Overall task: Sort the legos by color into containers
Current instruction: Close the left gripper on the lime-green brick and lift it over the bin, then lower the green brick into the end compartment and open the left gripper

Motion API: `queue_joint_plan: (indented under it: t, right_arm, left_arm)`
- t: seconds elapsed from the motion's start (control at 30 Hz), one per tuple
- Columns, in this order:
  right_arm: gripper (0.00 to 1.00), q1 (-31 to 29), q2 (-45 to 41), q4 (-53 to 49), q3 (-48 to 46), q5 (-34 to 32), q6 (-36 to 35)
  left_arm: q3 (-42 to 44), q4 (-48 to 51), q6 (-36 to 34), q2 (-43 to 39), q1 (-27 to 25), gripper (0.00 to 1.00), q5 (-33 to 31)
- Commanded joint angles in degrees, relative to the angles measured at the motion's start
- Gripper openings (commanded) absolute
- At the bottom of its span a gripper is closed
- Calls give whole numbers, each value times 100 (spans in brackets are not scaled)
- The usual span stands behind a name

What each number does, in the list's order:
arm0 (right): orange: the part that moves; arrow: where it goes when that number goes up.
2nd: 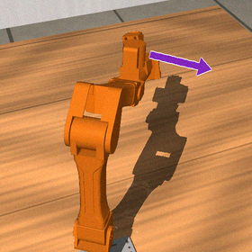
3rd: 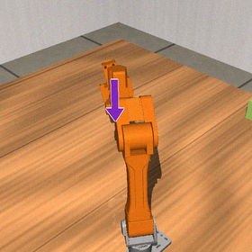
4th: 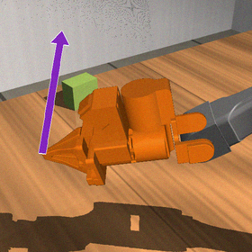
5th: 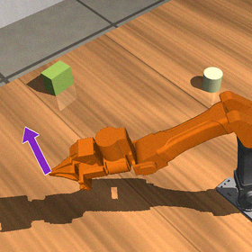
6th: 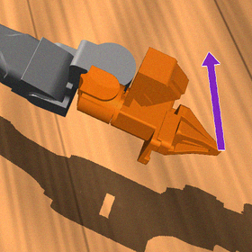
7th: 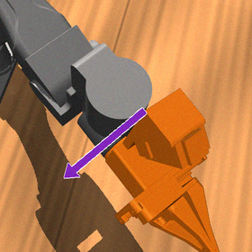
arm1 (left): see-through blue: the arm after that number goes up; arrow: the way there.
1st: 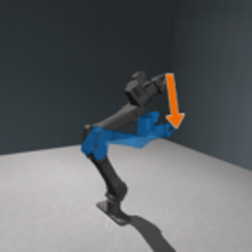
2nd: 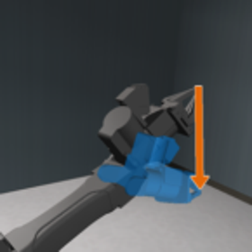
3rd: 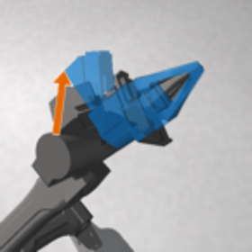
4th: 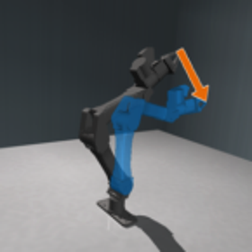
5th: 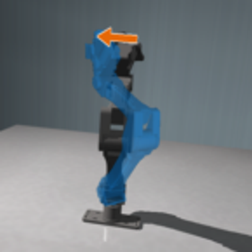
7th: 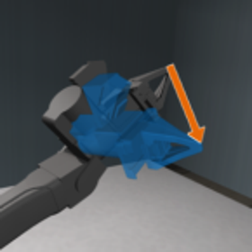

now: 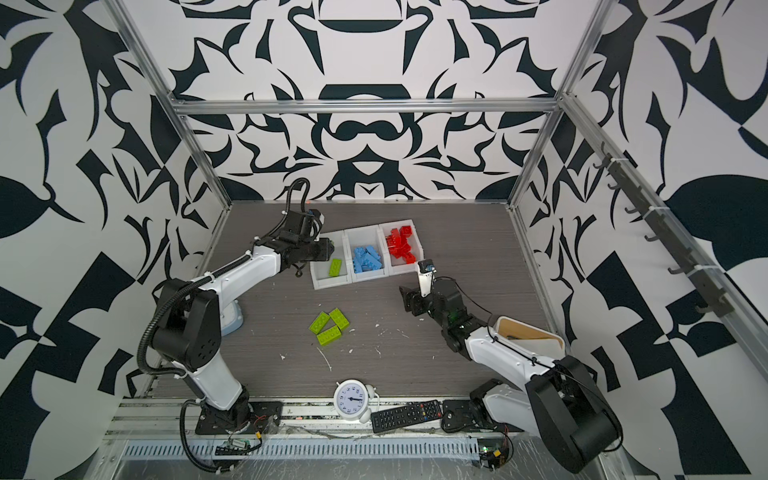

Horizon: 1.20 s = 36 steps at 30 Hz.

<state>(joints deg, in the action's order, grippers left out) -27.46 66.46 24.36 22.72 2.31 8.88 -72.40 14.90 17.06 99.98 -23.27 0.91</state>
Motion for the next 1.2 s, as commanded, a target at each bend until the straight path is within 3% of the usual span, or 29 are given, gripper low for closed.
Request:
queue_joint_plan:
  t: [0.0, 0.23, 0.6, 0.7, 0.9, 1.17]
  right_arm:
    - [78, -27, -133, 222, 171, 108, -1]
    - [78, -24, -170, 172, 196, 99, -10]
    - [78, -22, -282, 136, 176, 82, -1]
    - [78, -22, -332, 114, 176, 76, 5]
    - [79, -22, -415, 86, 145, 10, -2]
    - [78, -152, -265, -193, 379, 186, -69]
  left_arm:
    - [-71, -145, 65, 113, 203, 21, 301]
    - [-579, 138, -19, 671, 226, 22, 490]
    - [-565, 316, -26, 706, 228, 26, 476]
    - [-460, 281, -26, 622, 229, 42, 458]
    - [-478, 352, -88, 221, 228, 63, 316]
    - [509, 538, 159, -1224, 167, 66, 399]
